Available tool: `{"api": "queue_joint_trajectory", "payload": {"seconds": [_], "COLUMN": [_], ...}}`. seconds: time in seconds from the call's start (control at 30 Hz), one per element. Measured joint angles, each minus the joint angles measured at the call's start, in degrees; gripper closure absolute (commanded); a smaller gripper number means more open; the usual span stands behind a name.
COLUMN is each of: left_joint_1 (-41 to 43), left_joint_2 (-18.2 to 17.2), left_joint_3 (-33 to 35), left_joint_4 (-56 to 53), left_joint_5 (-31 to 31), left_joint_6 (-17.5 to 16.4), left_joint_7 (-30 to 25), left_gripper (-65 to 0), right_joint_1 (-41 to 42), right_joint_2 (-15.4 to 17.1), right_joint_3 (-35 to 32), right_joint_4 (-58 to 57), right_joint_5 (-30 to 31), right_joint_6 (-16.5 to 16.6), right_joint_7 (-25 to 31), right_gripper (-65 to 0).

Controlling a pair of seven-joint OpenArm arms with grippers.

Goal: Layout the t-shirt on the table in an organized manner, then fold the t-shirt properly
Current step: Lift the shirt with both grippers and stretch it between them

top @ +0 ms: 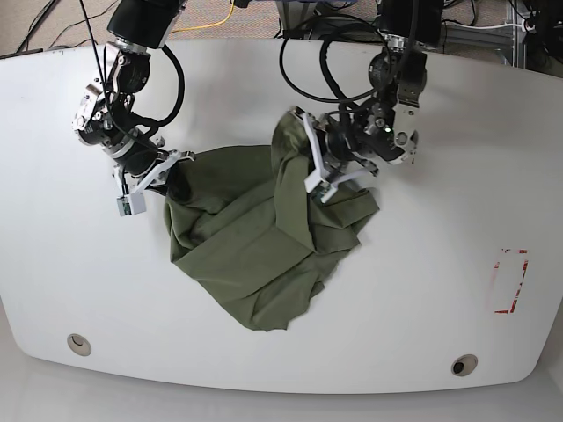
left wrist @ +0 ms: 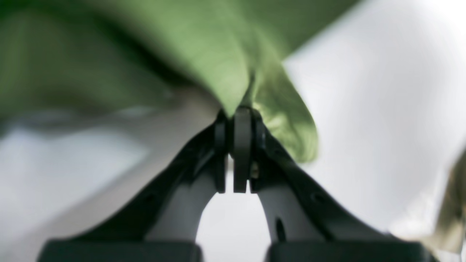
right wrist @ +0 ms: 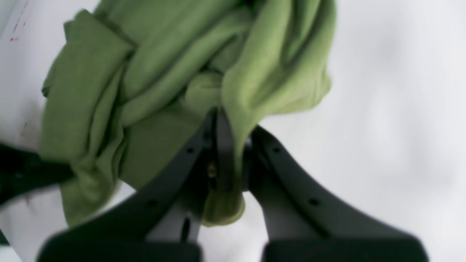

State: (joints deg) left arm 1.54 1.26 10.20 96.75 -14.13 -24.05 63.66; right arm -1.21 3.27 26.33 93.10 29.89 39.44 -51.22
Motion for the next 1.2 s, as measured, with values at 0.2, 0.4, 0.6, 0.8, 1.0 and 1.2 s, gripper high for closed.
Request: {"api": "queue_joint_trajectory", "payload": {"seconds": [0.2, 0.4, 0.6, 0.8, 1.0, 1.2], "left_joint_1": [-1.44, -4.76, -10.69, -18.91, -28.48, -37.29], "left_joint_2": [-3.89, -4.87, -6.56, -7.48, -8.33, -8.28], "left_joint_3": [-4.02, -11.15, -17.75, -22.34, -24.85, -26.40], "left_joint_4": [7.04, 11.04, 12.33, 12.50, 12.55, 12.07], "left_joint_5": [0.15, -0.33, 0.02, 0.02, 0.42, 0.35], "left_joint_6": [-2.86, -6.67, -7.74, -8.22, -7.96, -6.73], "left_joint_7": [0.17, 0.17, 0.70, 1.14, 2.25, 4.42], "left_gripper": [0.0, 0.0, 0.0, 0.0, 0.0, 0.0], "right_joint_1": [-0.92, 0.09, 4.48, 10.91, 18.56, 25.55], "right_joint_2": [-1.03, -0.37, 1.62, 5.44, 8.90, 11.52], "right_joint_3": [-3.10, -3.85, -4.17, -4.26, -6.45, -8.94], "right_joint_4": [6.82, 10.86, 11.67, 9.90, 5.35, 1.95], "right_joint_5": [0.07, -0.07, -0.20, -0.07, -0.46, -0.07], "right_joint_6": [0.44, 0.48, 0.50, 0.48, 0.50, 0.63], "right_joint_7": [-0.26, -0.31, -0.46, -0.70, -2.99, -2.95], "right_gripper": [0.0, 0.0, 0.0, 0.0, 0.0, 0.0]}}
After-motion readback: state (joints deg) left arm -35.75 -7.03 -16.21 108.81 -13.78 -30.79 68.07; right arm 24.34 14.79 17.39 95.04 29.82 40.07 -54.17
